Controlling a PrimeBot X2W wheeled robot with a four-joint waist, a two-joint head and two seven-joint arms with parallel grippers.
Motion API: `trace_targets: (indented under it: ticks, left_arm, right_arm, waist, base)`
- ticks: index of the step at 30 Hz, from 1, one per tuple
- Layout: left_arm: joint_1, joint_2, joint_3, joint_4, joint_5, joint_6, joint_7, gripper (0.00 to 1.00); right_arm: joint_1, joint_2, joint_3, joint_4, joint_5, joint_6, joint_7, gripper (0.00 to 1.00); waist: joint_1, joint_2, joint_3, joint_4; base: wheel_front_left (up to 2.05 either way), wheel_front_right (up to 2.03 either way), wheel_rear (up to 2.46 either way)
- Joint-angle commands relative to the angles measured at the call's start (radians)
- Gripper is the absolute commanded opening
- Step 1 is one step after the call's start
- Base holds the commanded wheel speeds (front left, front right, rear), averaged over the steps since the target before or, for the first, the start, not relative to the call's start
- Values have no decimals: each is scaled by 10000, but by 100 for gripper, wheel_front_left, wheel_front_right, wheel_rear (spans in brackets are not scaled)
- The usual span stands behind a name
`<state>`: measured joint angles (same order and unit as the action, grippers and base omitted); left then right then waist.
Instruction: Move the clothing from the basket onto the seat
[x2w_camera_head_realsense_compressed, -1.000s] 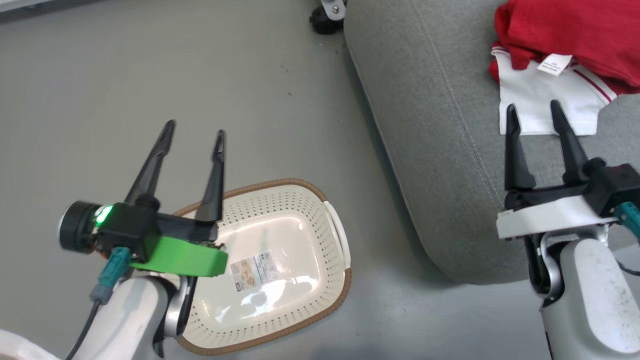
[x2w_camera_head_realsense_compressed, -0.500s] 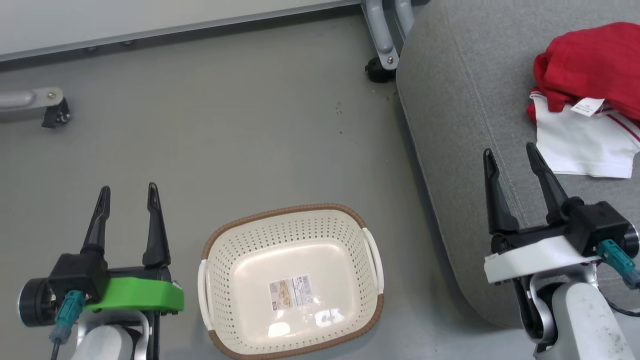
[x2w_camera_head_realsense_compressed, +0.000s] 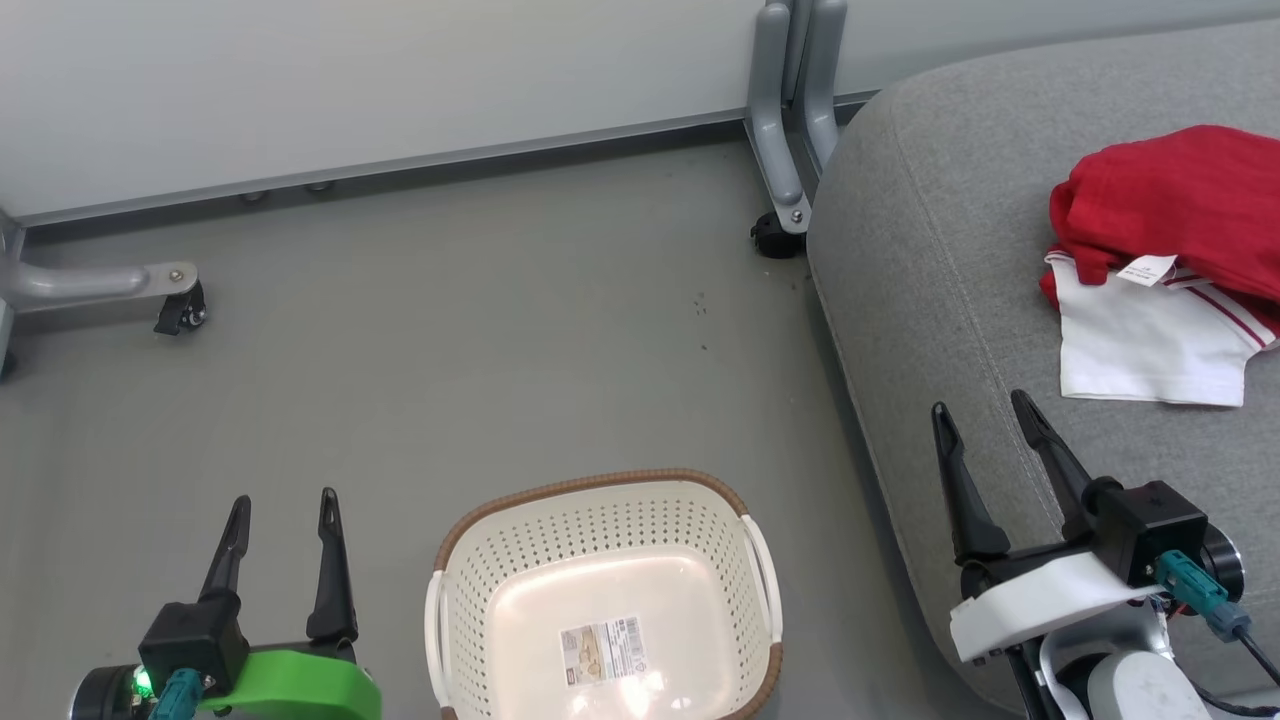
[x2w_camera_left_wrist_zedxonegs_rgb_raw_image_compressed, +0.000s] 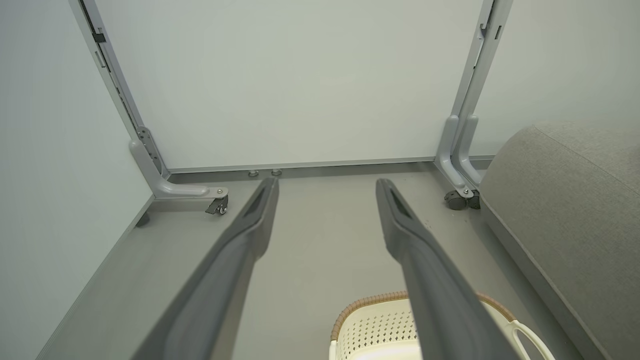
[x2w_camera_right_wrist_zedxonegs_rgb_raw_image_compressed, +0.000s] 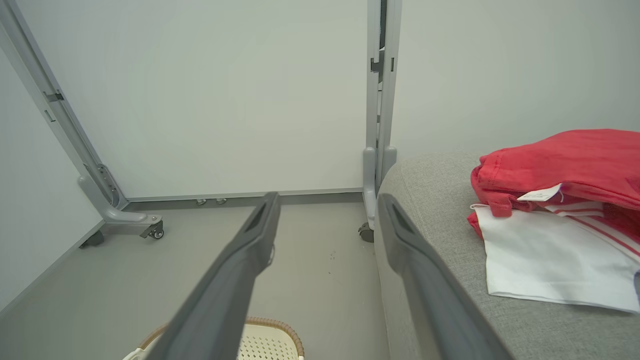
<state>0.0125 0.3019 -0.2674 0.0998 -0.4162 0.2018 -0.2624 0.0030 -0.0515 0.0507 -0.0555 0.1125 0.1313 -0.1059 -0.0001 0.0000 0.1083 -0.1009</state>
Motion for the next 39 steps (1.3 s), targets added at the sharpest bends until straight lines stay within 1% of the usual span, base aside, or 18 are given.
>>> trace_targets:
  ticks: [1, 11, 32, 33, 36, 39]
  left_arm:
    - [222, -14, -4, 57, 93, -65, -30, 100]
    - [508, -170, 119, 305, 102, -194, -29, 100]
    - [431, -435, 404, 459, 304, -403, -31, 100]
    - [408, -401, 387, 447, 226, -364, 1, 0]
    - [412, -478, 389, 566, 30, -415, 55, 0]
    - [354, -557, 522, 576, -537, -534, 207, 0]
  right_arm:
    - [217, -15, 11, -70, 6, -10, 51, 100]
    - [622, -4, 47, -322, 22, -10, 349, 100]
    - [671, 1, 115, -512, 92, -10, 545, 100]
    - [563, 11, 118, -461, 63, 0, 516, 0]
    - [642, 28, 177, -358, 264, 2, 477, 0]
    - [604, -9, 134, -277, 1011, 1, 501, 0]
  waist:
    - [1, 0, -277, 12]
    - [1, 0, -666, 45]
    - [1, 0, -791, 112]
    - [1, 0, -792, 113]
    - [1, 0, -795, 123]
    - [1, 0, -801, 147]
  base:
    - [0, 0, 0]
    - [0, 0, 0]
    - [0, 0, 0]
    - [0, 0, 0]
    - [0, 0, 0]
    - [0, 0, 0]
